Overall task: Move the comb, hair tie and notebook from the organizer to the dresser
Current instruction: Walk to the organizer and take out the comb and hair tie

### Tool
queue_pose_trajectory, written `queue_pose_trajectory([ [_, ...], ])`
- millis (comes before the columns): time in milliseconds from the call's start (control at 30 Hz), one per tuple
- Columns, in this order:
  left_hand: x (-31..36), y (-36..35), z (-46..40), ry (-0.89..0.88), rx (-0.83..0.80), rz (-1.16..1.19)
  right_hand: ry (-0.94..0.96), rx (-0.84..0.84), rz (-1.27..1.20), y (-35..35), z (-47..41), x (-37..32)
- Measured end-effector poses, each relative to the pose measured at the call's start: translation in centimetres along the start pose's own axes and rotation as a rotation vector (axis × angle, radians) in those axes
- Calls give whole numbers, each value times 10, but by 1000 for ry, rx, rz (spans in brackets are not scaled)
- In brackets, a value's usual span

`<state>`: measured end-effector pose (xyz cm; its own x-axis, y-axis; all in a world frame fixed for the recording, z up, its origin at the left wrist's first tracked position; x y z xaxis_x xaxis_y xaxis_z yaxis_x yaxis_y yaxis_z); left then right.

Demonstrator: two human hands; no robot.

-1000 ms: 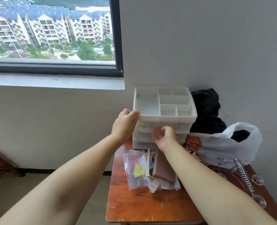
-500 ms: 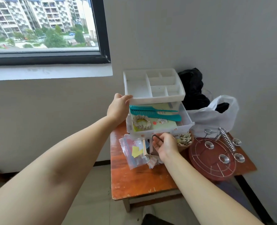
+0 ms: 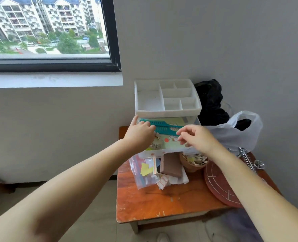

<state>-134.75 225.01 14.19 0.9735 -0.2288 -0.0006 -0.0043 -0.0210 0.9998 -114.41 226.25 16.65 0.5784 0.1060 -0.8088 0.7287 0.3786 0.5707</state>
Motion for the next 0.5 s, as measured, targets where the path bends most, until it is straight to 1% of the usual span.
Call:
queue_pose_trajectory([
  [33,6,-1,-4,50,-74,-36,42,23,228,5,-15,-3],
  [100,14,-2,-11,147,-154,-94,58,-48,626,2,-42,2],
  [167,19,-5,-15,193,-165,-143,45,-108,855,-7,-60,13],
  [233,20,-7,-17,209,-136,-152,89,-59,944,-13,-72,22],
  [300,20,-8,-18,215,-107,-123,158,-2,946,-16,-78,27],
  [333,20,-9,-18,217,-105,-124,179,1,941,-17,-80,28],
  [500,21,-18,-13,177,-123,-278,241,-64,975,-23,-84,35],
])
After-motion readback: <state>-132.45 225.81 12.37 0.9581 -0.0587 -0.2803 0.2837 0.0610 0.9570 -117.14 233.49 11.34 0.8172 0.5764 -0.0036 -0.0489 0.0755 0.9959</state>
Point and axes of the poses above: each hand's wrist, its own z-axis away from the middle knuckle, its own y-axis out of the back of the hand, x = y × z, the point moved 1 cm from there along -z, towards the middle knuckle, and after that the axes turned 4 degrees about -x, right-handed, at the moved point
